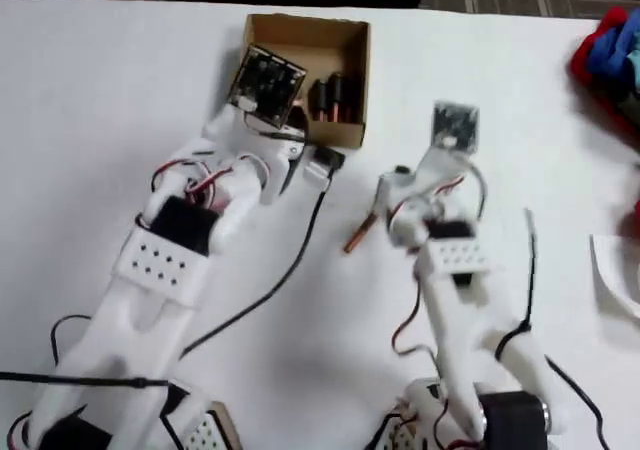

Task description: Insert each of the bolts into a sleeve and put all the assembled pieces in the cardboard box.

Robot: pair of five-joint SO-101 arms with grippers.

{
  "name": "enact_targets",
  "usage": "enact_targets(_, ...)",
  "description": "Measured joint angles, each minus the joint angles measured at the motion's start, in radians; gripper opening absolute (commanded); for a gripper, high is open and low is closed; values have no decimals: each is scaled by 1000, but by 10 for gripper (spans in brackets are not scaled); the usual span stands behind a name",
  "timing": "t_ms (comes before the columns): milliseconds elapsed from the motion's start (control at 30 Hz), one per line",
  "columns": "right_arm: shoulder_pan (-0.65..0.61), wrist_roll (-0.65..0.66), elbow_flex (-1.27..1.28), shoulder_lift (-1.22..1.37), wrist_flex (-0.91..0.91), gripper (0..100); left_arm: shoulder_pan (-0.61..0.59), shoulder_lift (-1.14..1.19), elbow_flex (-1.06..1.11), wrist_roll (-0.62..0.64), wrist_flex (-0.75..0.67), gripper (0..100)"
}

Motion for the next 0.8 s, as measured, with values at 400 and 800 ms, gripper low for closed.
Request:
enact_targets(400, -48, 0, 517, -187, -953, 21, -29, -15, 12, 0, -25, 27)
enact_targets(800, -175, 123, 551, -187, -980, 21, 126, -17, 51, 103, -201, 25)
